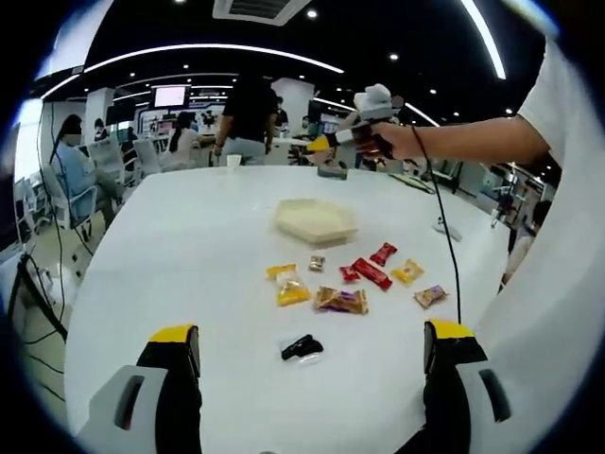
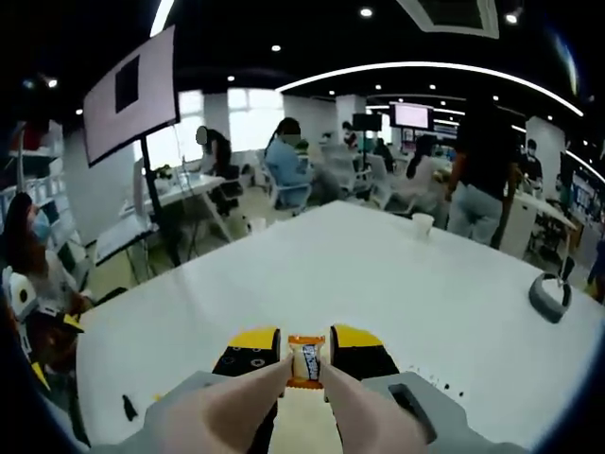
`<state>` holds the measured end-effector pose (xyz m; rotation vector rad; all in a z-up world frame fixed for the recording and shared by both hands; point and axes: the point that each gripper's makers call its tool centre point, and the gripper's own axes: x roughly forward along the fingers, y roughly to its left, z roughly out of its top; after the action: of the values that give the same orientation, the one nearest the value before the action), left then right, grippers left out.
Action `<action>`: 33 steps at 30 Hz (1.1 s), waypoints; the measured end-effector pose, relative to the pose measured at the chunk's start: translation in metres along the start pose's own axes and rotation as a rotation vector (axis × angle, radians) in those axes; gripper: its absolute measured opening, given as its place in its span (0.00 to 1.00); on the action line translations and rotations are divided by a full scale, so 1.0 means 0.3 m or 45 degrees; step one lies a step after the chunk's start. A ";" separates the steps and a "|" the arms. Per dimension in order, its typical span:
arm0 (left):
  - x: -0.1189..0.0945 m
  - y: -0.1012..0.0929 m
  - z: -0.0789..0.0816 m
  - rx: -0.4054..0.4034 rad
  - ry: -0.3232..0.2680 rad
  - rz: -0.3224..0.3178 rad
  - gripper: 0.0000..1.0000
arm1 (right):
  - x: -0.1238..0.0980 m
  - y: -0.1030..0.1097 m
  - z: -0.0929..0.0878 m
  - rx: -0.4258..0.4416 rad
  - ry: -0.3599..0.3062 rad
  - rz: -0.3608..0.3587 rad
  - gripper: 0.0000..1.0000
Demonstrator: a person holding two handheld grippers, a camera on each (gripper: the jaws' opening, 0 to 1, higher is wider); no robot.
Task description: Place the target food into the container with the food tongs after gripping and lifting it, then release it inside without dropping or visibly crushing the food.
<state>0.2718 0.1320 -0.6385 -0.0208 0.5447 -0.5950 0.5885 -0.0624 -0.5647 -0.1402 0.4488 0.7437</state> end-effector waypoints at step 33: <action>-0.032 0.032 -0.040 0.009 0.052 0.059 0.99 | 0.167 0.053 -0.093 0.027 0.110 0.058 0.20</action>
<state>0.2643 0.1469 -0.6457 0.0104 0.5816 -0.5528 0.6005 -0.0273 -0.6113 -0.1433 0.5430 0.7793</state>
